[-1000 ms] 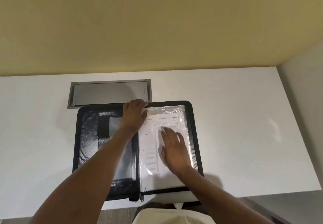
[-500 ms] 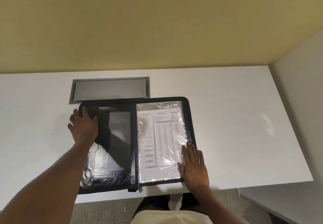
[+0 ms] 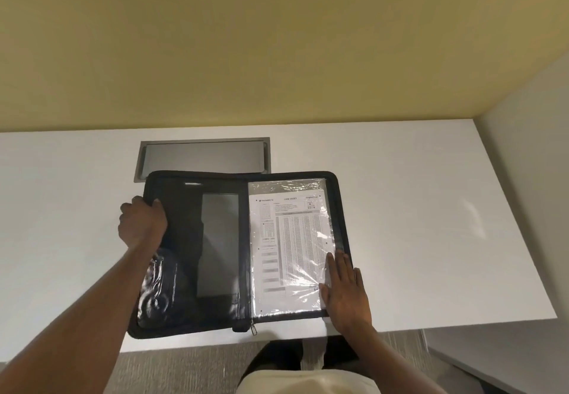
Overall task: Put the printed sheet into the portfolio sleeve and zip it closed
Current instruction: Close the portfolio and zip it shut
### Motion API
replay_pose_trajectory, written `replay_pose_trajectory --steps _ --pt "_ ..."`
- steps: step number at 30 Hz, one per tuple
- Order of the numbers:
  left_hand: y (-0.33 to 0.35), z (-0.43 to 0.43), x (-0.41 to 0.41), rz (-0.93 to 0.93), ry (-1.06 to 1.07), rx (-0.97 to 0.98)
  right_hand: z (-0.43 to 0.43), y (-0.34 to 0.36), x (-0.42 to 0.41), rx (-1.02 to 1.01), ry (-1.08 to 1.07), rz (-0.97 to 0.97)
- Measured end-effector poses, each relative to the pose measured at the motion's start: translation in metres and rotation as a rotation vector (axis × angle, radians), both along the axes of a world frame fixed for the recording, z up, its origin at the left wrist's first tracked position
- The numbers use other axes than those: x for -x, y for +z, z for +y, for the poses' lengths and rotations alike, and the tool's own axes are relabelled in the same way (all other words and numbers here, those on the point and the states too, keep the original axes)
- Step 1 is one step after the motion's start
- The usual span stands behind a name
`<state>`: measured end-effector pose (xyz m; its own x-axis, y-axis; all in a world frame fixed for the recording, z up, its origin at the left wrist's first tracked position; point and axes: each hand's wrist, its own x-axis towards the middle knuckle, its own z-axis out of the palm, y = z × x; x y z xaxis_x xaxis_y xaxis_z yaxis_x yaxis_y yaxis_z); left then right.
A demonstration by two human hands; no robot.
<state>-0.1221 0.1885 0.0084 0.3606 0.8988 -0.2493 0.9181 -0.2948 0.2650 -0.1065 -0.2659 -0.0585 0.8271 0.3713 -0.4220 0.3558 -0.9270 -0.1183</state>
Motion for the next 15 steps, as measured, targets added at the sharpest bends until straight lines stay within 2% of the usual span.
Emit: replay_pose_trajectory --steps 7,15 --pt "0.053 -0.011 0.0 -0.169 -0.063 -0.065 0.035 0.035 -0.002 -0.105 -0.03 -0.115" --pt "0.1 -0.039 -0.021 -0.284 -0.31 -0.156 0.138 0.112 0.006 -0.556 -0.085 -0.07"
